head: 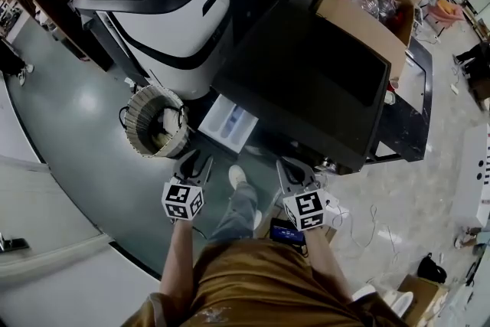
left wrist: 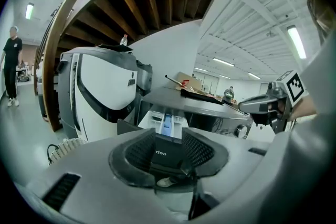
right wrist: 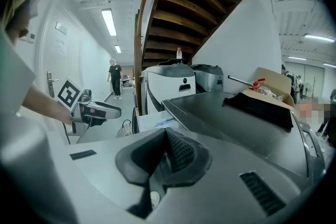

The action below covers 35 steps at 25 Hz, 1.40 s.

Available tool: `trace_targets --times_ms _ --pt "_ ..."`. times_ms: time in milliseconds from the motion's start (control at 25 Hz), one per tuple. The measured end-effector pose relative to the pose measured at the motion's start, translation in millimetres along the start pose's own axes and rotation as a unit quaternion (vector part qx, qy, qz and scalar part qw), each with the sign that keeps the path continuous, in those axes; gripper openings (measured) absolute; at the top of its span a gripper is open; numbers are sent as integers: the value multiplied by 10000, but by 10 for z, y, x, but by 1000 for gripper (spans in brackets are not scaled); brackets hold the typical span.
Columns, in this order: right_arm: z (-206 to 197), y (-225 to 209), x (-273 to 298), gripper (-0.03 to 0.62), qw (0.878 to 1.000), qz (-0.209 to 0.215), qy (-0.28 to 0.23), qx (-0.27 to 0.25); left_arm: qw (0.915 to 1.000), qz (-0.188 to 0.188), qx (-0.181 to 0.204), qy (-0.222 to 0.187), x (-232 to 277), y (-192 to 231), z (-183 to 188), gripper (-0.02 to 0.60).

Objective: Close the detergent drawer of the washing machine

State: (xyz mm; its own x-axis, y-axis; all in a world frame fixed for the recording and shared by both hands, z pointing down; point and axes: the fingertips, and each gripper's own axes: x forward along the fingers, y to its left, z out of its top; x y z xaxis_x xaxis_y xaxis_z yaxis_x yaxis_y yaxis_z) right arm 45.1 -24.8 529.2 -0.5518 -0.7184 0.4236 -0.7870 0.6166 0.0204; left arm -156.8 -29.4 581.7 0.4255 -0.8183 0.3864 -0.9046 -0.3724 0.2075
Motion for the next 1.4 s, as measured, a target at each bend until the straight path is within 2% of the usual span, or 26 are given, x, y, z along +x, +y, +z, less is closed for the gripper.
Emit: trace_targets --times_ms 360,600,1040,1400 --pt "-221 -118 50 12 9995 -32 286 135 9992 -251 95 291 310 -26 -177 179" --pt "-325 -195 85 12 9989 -37 405 217 9990 -341 90 280 420 -35 -207 202" --pt "-382 -213 147 12 9984 -20 469 308 9966 -618 468 292 466 -25 -190 236" --pt "-330 -200 191 12 9986 -12 422 314 9965 -635 455 305 468 -8 -192 239"
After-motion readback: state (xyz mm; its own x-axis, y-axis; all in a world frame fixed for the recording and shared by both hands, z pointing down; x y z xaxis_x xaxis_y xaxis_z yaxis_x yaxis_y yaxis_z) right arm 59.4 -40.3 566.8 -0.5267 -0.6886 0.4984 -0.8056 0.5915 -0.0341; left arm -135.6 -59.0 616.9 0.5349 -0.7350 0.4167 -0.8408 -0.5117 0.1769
